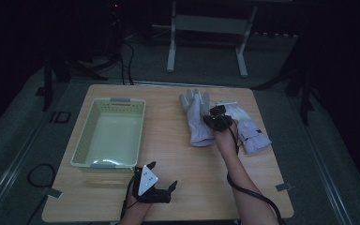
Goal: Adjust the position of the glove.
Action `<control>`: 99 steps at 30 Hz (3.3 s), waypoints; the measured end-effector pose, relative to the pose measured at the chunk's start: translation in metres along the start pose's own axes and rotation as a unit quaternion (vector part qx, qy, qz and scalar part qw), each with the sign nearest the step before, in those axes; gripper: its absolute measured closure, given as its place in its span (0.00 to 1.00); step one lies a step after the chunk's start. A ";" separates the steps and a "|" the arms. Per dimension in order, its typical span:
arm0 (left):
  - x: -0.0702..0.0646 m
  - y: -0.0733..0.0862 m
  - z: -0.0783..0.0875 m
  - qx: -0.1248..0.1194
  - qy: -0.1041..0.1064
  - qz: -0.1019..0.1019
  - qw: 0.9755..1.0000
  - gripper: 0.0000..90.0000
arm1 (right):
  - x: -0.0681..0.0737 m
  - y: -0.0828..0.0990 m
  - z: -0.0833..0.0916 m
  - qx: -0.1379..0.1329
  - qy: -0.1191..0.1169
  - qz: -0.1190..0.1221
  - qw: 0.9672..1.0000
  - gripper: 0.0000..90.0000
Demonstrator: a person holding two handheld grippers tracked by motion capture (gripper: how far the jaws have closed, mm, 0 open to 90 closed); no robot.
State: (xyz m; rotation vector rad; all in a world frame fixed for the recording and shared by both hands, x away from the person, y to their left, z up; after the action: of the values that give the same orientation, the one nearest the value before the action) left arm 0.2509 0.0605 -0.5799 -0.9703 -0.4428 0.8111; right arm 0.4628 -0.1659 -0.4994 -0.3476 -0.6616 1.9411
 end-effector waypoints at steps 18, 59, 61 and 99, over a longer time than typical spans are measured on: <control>0.000 0.000 0.000 0.002 -0.002 0.001 1.000 0.00 | 0.039 0.046 0.049 -0.046 -0.009 -0.056 0.997 0.98; 0.000 0.000 0.000 0.002 0.002 0.000 1.000 0.00 | 0.034 0.072 0.017 -0.019 -0.036 0.003 0.999 0.54; 0.001 0.000 0.000 0.002 0.004 0.004 1.000 0.00 | 0.032 0.069 0.021 -0.015 -0.038 0.017 0.999 0.54; 0.000 0.000 0.000 0.002 0.002 0.001 1.000 0.00 | -0.106 0.061 0.073 -0.058 0.024 0.028 0.998 0.58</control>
State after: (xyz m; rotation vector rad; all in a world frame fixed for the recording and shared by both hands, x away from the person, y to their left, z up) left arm 0.2512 0.0604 -0.5800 -0.9686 -0.4369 0.8111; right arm 0.4281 -0.3033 -0.4815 -0.4885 -0.7424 1.9450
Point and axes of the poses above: each handheld gripper's, and its own axes: z roughly backward along the jaws, y roughly out of its underside, x roughly to its left, the point moved 3 cm from there along -z, roughly forward along the jaws, and after that the axes turned 11 degrees about x, right-handed, at the moved point
